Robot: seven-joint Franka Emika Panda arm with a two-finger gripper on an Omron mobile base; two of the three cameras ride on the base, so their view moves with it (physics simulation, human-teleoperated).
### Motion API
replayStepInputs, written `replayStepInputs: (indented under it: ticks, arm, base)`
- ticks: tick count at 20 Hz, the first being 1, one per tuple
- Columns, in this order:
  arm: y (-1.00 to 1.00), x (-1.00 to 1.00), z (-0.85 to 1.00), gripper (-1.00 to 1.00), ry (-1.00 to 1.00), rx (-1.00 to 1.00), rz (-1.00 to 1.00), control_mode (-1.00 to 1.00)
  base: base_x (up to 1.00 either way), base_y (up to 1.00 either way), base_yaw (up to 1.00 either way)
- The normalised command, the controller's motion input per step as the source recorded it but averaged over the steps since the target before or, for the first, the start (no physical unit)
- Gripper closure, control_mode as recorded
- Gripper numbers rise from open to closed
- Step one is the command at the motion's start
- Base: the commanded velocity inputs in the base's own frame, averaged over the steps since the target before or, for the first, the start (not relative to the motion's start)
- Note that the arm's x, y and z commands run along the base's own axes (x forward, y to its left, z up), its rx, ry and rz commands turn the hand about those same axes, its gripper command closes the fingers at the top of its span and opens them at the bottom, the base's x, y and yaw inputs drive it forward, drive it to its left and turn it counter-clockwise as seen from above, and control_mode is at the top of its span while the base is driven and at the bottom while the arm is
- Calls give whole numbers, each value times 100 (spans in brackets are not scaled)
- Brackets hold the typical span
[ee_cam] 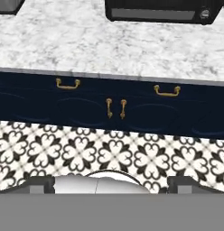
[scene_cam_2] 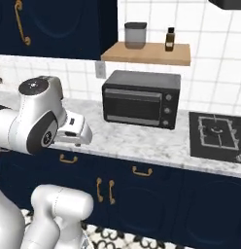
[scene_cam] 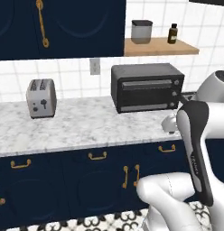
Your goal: Navigate to the toaster oven.
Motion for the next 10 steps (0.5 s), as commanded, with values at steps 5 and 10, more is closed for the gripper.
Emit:
replayStepInputs:
  ticks: [5, 10]
  arm:
    - [0, 0, 0, -100, 0, 0, 0, 100]
    - [0, 0, 0, -100, 0, 0, 0, 100]
  base:
    - [100, -80, 9]
    - [100, 4, -10]
